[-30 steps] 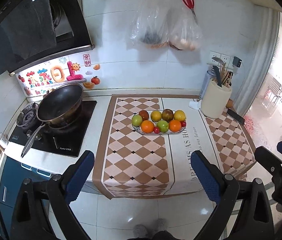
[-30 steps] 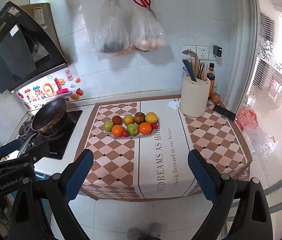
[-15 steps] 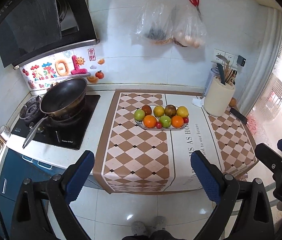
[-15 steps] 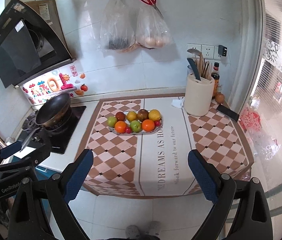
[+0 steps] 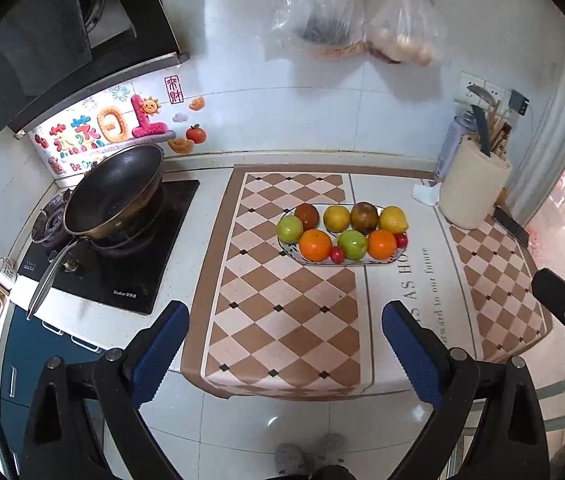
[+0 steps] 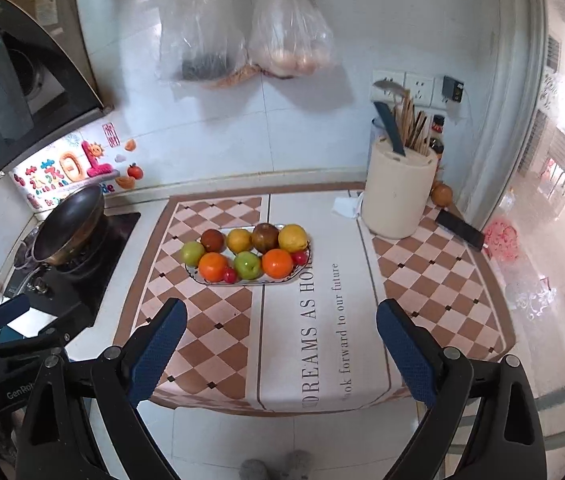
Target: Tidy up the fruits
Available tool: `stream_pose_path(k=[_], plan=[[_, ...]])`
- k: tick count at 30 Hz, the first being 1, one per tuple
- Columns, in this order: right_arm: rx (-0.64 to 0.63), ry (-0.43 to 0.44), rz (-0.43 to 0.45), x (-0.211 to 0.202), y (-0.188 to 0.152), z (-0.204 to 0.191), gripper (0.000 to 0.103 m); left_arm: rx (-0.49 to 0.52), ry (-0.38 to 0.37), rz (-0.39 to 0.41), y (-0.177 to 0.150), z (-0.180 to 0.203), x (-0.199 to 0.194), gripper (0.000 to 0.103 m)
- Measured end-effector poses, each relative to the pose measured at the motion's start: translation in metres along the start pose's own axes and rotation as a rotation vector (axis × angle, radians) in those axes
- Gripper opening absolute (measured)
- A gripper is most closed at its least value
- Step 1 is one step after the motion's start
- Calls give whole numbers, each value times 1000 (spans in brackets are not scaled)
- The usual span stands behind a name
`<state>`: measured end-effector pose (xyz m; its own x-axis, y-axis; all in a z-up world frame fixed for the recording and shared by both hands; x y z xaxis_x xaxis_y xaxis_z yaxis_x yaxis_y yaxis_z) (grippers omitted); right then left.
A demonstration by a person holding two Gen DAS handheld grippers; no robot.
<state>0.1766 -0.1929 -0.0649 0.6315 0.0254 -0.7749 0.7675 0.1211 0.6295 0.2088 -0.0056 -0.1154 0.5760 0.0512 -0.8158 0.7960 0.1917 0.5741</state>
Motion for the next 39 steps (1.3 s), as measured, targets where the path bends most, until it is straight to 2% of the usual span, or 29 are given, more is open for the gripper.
stream_pose_path(k=[5,11,28,30,39], plan=[[-9,-2,-45,35,2,2,98,-3,8,3,12,1,17,99],[-1,-4,-69,54,-2,4,98,-1,17,-4,21,1,28,99],[8,-5,-70,54,-6,2,102,-6,11,-8,21,3,33,99],[10,-3,-71,54,-7,2,102,-6,10,-10,18,3,33,103],[-2,1,-63,53,-7,2,102,-1,13,-6,17,3,32,103]])
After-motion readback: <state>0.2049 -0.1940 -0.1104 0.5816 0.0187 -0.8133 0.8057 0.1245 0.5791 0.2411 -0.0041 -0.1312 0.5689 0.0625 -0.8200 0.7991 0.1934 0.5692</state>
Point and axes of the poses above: each gripper's, at about its wrist camera, not at the fingertips, and x roughly the way its jaws point, z to its right, y to its top, the point moved 4 cm from there along x, roughly the way its jaws point, and after that the axes turned 12 degrees about -x, right-handed, at the moved point
